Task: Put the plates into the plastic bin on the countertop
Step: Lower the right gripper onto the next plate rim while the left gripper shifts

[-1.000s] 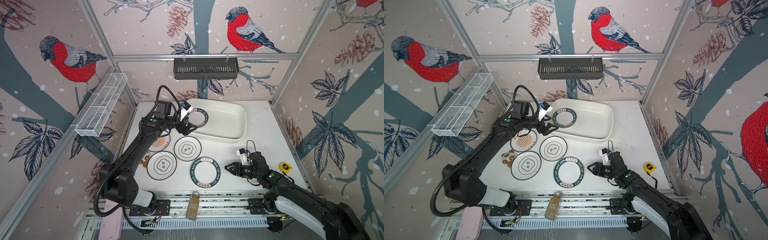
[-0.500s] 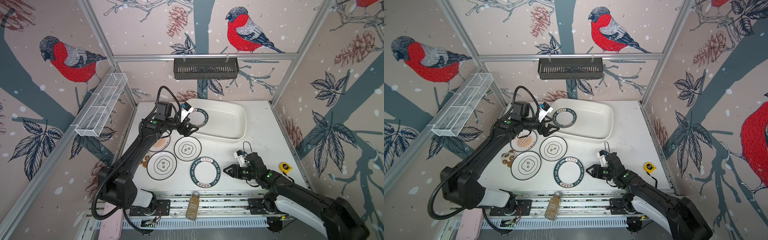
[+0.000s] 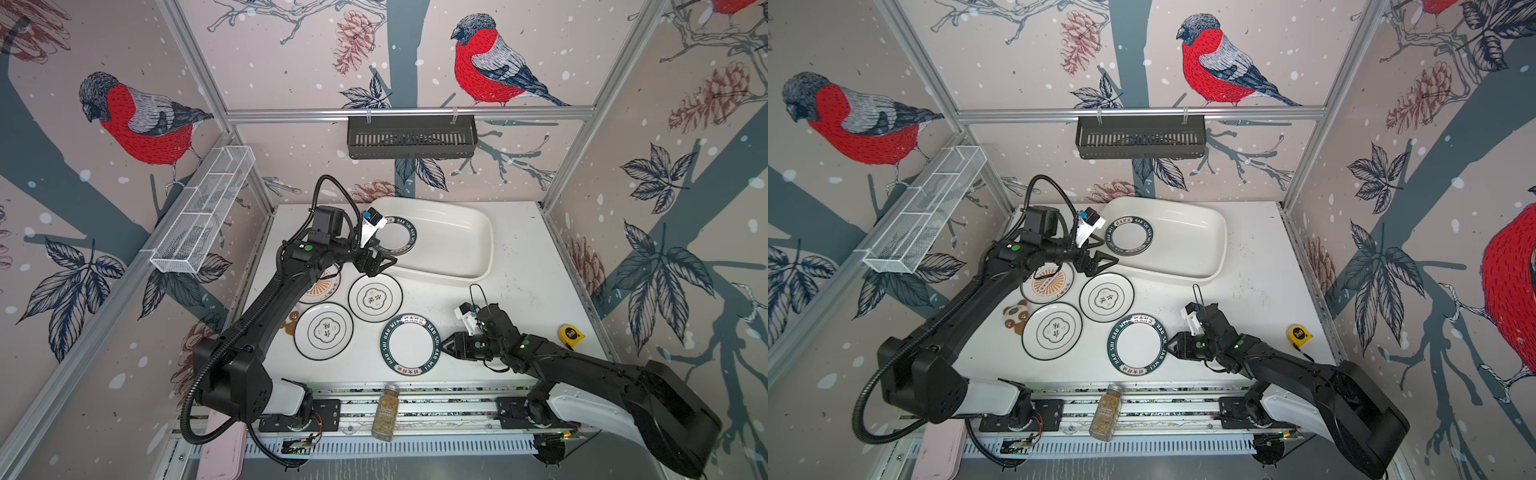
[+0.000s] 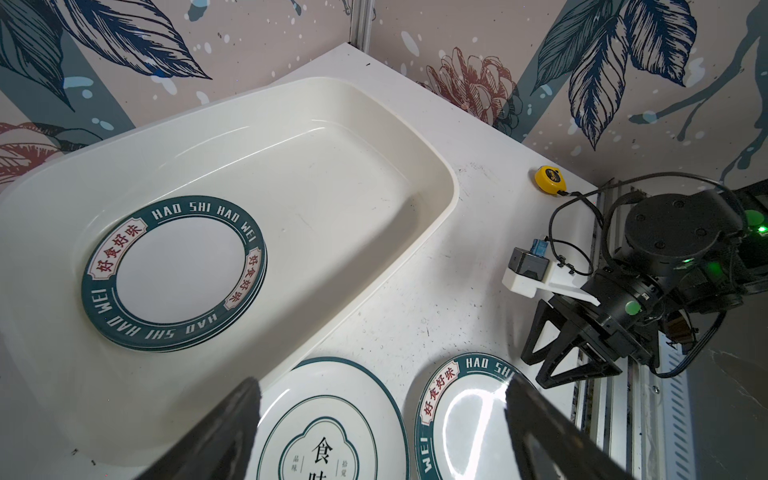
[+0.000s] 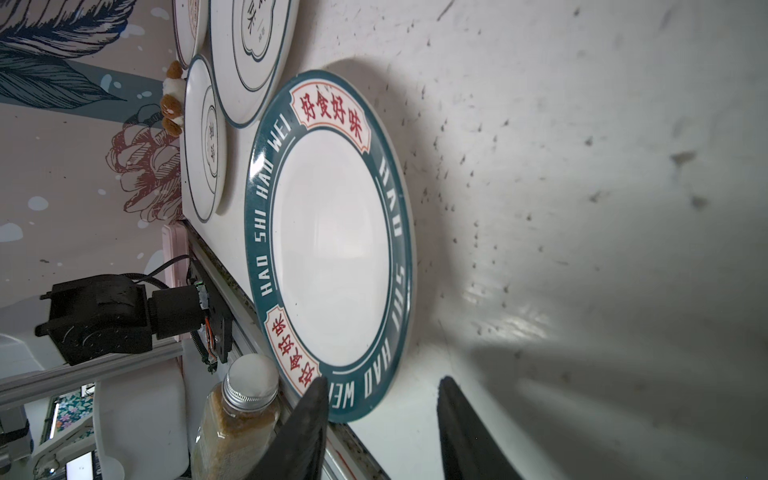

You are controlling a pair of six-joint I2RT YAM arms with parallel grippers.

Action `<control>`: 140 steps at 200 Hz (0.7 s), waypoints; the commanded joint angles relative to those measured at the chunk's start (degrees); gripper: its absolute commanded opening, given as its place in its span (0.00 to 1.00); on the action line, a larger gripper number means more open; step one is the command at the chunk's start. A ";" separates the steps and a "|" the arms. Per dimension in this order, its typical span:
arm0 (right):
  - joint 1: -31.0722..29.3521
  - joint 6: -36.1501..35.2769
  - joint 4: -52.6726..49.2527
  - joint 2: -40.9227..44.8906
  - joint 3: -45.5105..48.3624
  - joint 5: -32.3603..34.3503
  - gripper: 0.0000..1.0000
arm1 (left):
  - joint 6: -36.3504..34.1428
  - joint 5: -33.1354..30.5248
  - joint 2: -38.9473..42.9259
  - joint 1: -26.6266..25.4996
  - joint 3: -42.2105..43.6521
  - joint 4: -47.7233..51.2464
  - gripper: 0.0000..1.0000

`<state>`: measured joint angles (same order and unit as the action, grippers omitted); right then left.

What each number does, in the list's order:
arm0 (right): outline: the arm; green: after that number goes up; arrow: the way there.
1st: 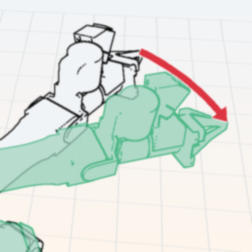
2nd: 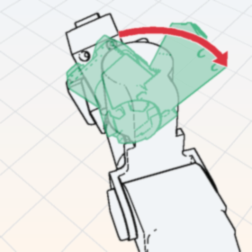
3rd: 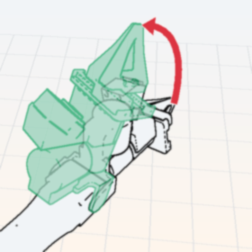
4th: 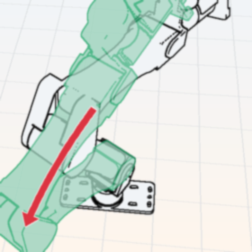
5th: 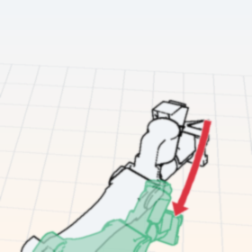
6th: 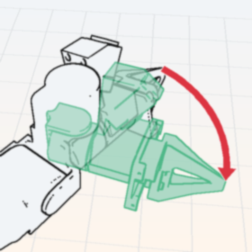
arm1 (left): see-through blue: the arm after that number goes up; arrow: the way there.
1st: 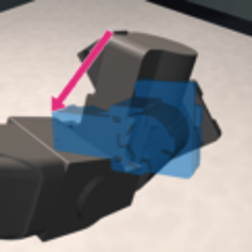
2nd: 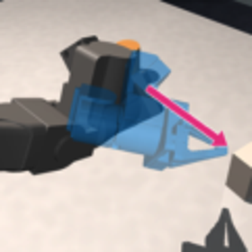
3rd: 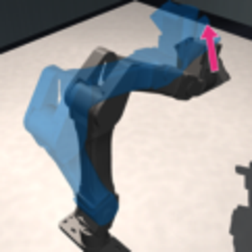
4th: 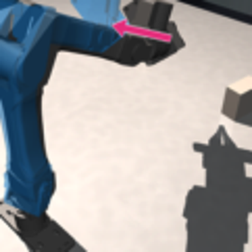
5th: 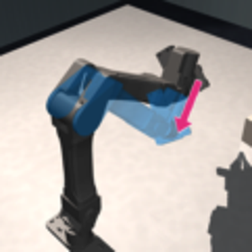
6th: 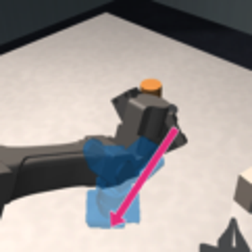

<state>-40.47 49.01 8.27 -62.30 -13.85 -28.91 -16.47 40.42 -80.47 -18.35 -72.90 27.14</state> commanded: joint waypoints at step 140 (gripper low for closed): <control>-2.24 2.80 7.15 -9.18 -2.94 2.43 0.35 | 0.13 2.98 0.66 -0.26 0.43 -2.39 0.91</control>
<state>-42.41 51.16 13.10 -70.59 -16.16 -27.09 -16.34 42.04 -80.16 -18.35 -72.55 25.93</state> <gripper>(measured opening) 0.359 0.912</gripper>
